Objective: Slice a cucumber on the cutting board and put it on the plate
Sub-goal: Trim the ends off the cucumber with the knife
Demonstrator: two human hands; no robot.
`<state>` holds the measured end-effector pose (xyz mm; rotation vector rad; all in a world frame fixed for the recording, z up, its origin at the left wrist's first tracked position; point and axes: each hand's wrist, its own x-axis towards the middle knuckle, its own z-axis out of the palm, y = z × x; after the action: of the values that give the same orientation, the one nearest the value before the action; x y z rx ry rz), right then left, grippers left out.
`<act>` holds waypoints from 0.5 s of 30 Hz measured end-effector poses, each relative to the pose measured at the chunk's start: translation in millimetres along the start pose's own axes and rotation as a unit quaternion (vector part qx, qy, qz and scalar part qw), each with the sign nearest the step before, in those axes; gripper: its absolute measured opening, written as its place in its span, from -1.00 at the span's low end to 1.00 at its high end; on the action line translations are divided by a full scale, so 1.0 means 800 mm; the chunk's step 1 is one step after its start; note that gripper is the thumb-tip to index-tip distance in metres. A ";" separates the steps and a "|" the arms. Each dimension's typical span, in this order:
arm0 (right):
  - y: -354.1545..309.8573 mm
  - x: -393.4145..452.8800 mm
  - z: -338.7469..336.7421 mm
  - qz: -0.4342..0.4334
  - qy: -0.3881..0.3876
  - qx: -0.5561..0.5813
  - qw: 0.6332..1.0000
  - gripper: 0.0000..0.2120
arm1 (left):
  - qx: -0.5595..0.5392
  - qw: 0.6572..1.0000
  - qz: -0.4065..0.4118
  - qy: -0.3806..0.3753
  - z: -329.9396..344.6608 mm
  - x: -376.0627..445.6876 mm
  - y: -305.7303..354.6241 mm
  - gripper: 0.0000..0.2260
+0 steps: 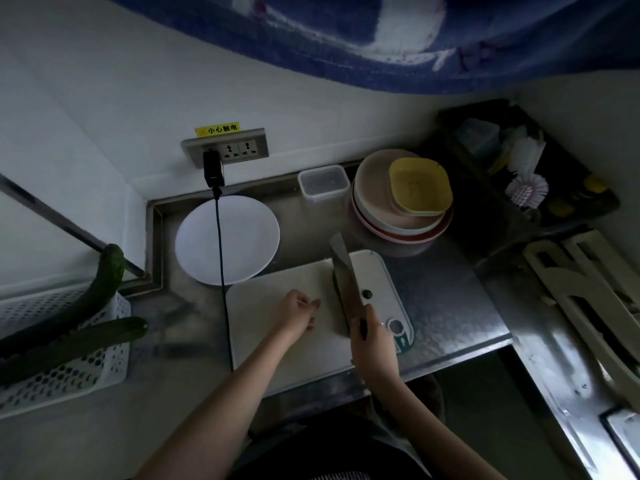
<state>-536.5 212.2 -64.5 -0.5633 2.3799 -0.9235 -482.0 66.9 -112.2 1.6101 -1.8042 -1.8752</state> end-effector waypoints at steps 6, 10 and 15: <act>0.020 0.004 -0.030 0.059 0.050 0.045 0.996 -0.85 | 0.038 0.999 0.007 -0.027 0.040 0.000 0.023 -0.70; 0.031 0.004 -0.042 0.096 0.055 0.078 0.991 -0.89 | 0.045 0.997 -0.013 -0.053 0.072 -0.001 0.040 -0.35; 0.032 0.003 -0.039 0.095 0.023 0.065 0.993 -0.89 | 0.006 0.999 -0.031 -0.027 0.078 0.003 0.039 -0.40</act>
<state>-561.9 243.2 -63.9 -0.2637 2.3455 -1.0056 -543.8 98.3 -105.5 1.6550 -1.8095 -1.9554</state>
